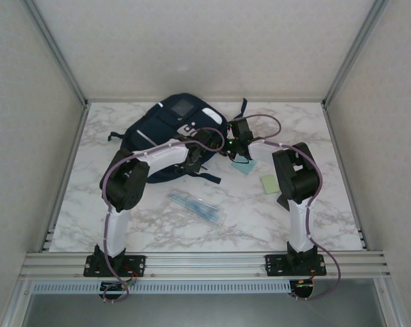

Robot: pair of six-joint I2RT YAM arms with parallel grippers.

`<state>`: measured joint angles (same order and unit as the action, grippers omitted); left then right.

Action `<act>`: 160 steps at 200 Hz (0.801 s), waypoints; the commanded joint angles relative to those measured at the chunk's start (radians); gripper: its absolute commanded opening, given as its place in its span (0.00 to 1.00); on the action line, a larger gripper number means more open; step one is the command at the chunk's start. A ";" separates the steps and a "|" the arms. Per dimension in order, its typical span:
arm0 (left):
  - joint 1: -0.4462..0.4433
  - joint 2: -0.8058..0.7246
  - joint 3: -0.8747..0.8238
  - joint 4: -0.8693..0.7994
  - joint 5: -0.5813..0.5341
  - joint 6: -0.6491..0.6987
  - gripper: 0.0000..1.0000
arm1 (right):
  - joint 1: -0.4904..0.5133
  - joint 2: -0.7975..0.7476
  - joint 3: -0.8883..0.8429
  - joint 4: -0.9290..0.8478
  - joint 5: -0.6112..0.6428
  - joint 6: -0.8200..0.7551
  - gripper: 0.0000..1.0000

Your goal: Pack the student bag

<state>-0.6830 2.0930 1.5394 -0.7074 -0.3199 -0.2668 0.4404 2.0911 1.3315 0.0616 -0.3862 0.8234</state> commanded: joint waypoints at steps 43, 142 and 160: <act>0.094 -0.084 -0.065 -0.327 -0.169 0.034 0.00 | -0.084 -0.011 0.035 -0.077 0.151 -0.016 0.00; 0.110 -0.195 -0.067 -0.445 -0.013 0.069 0.00 | -0.116 -0.003 0.109 -0.145 0.181 -0.081 0.00; 0.099 -0.155 -0.060 -0.501 -0.137 0.081 0.00 | -0.117 -0.009 0.110 -0.143 0.177 -0.090 0.00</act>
<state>-0.6174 1.9278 1.4914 -0.7856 -0.2054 -0.2115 0.4362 2.0911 1.4101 -0.0765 -0.4240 0.7765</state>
